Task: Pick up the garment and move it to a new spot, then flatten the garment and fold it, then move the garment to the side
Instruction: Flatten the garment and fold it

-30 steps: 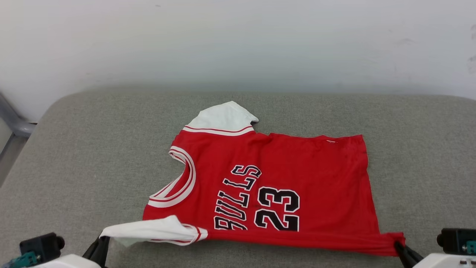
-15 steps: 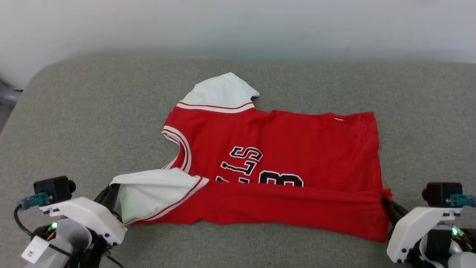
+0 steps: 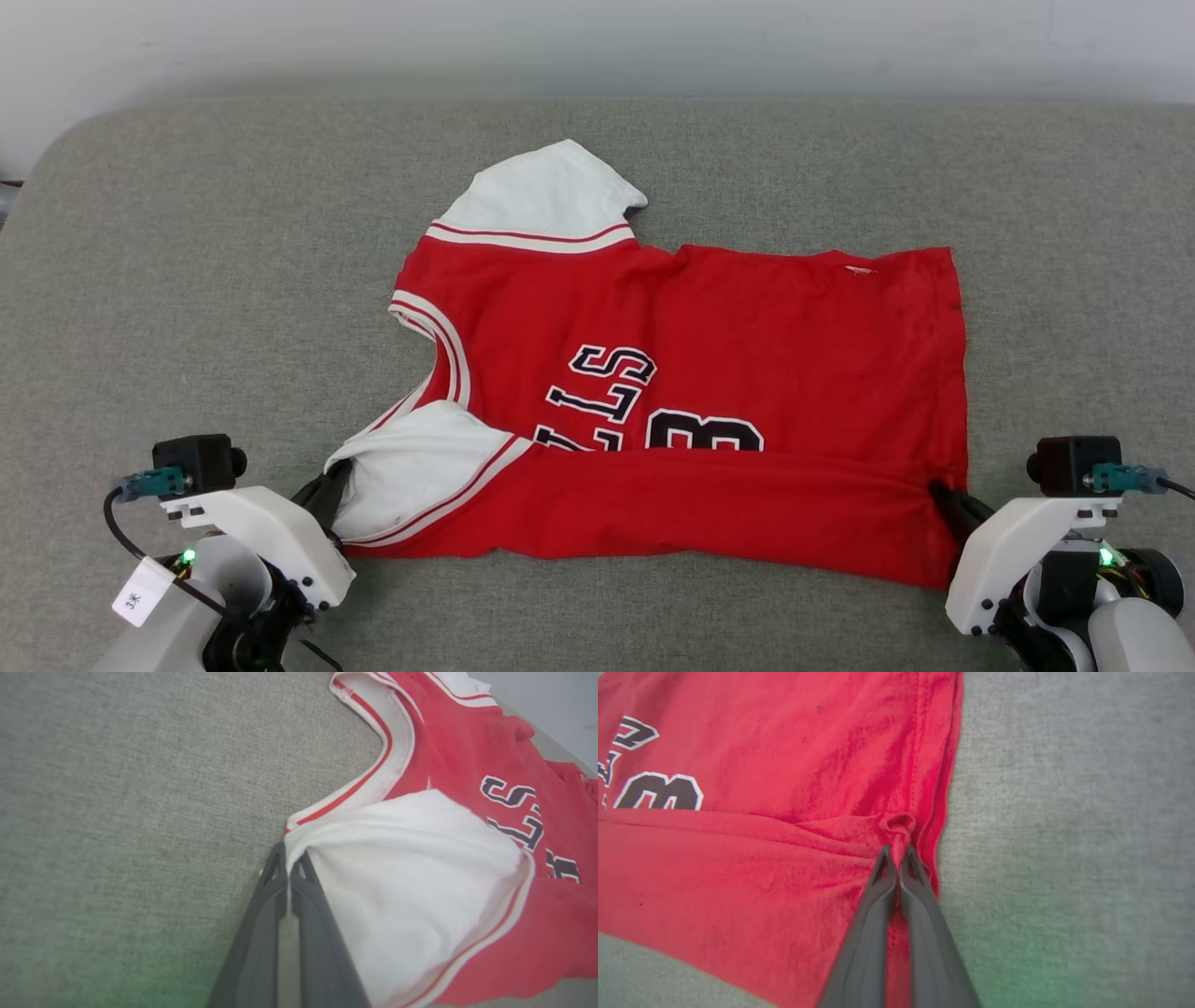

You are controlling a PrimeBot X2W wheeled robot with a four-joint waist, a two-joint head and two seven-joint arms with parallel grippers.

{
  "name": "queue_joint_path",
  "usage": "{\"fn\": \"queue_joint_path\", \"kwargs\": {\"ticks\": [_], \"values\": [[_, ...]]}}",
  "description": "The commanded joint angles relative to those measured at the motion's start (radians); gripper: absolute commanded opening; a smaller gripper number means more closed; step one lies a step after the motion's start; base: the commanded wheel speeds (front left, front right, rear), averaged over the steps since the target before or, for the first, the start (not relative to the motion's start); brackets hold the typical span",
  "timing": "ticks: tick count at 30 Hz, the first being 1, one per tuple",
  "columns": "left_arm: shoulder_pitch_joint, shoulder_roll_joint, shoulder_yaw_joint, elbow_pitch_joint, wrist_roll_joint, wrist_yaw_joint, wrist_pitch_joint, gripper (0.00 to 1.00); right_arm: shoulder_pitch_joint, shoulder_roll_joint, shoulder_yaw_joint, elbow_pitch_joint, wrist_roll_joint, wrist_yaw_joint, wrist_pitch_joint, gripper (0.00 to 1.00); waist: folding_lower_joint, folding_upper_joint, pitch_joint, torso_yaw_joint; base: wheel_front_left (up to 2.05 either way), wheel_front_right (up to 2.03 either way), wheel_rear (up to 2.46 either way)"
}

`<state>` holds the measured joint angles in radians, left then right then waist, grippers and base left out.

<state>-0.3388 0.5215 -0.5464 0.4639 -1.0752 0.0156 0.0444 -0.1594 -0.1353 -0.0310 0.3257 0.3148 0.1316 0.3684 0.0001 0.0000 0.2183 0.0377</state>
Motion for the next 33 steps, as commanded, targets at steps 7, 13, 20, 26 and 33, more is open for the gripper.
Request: {"fn": "queue_joint_path", "kwargs": {"ticks": [7,13,20,26,33], "values": [[-0.014,-0.015,0.008,0.043,0.008,0.005,-0.042,1.00,-0.003,-0.017,0.020,0.011,0.010,-0.002,-0.153,1.00,-0.0001,0.0000,-0.059,0.006,0.00,0.00,0.00],[0.009,0.020,0.032,0.018,0.007,0.042,-0.056,1.00,0.023,-0.018,0.016,-0.061,-0.010,-0.002,-0.350,1.00,-0.0001,0.0000,-0.118,0.009,0.00,0.00,0.00],[0.036,0.102,0.047,-0.091,-0.017,0.080,0.030,1.00,0.083,0.008,-0.021,-0.174,-0.043,-0.001,-0.414,1.00,-0.0001,0.0000,-0.168,0.014,0.00,0.00,0.00],[0.047,0.195,0.027,-0.217,-0.071,0.100,0.232,1.00,0.137,0.033,-0.044,-0.264,-0.064,-0.001,-0.382,1.00,-0.0001,0.0000,-0.170,0.012,0.00,0.00,0.00],[0.047,0.238,-0.016,-0.317,-0.124,0.158,0.435,1.00,0.147,0.058,-0.049,-0.302,-0.073,-0.001,-0.358,1.00,-0.0001,0.0000,-0.124,-0.009,0.00,0.00,0.00]]}}
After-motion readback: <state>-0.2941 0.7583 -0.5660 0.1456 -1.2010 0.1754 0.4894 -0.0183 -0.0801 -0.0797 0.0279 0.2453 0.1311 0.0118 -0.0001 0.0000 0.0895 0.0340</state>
